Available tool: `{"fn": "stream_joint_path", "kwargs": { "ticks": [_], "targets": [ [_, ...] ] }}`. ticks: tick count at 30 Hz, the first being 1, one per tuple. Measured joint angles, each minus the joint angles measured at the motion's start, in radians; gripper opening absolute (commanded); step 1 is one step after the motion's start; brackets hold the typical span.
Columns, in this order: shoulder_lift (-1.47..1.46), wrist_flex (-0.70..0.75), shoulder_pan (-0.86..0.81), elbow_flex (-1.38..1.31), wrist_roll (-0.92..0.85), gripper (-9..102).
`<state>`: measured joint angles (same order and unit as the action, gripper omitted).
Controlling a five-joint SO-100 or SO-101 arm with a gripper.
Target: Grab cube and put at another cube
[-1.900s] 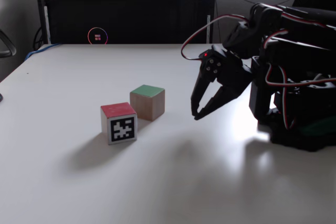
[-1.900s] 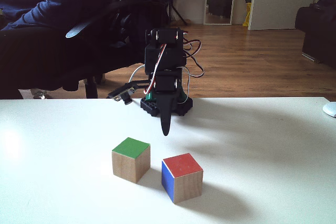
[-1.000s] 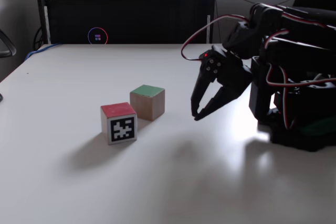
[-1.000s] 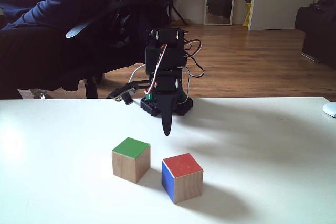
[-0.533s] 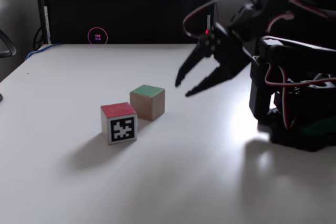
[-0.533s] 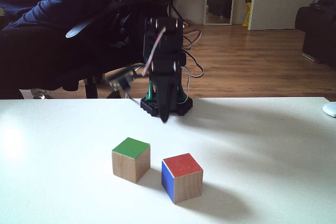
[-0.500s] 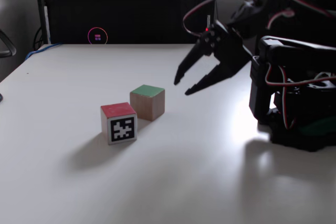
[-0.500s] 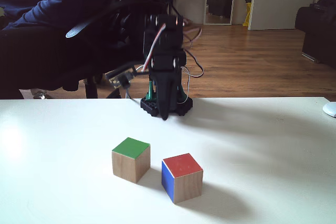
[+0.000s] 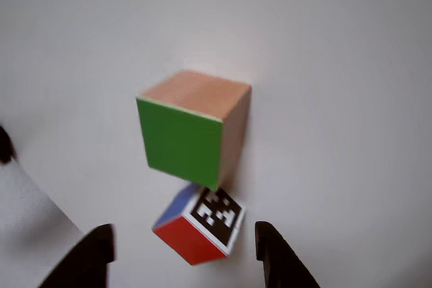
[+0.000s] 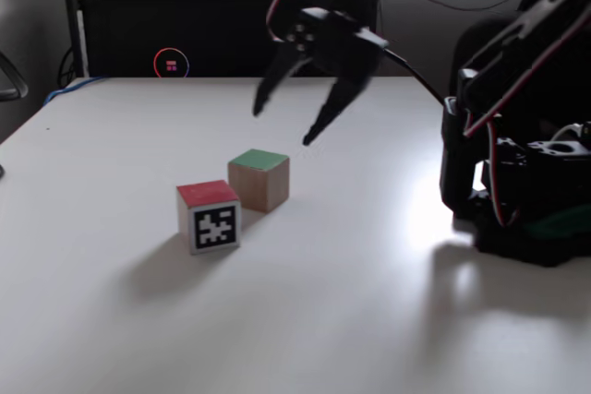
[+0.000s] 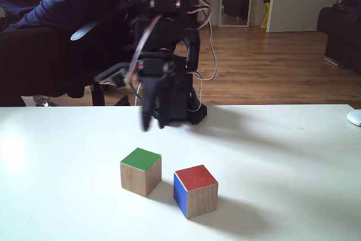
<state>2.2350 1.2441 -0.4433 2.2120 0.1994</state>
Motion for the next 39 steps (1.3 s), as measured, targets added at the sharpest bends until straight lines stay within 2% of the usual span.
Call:
{"fn": "stream_joint_path", "kwargs": {
  "ticks": [15,24,29,39],
  "targets": [
    [-0.342,0.002,-0.026,-0.190,0.020,45],
    [-0.408,0.000,-0.023,-0.192,0.034,45],
    [-0.511,-0.051,-0.017,-0.201,0.044,45],
    [-0.571,-0.092,-0.020,-0.225,0.046,40]
  ]
}}
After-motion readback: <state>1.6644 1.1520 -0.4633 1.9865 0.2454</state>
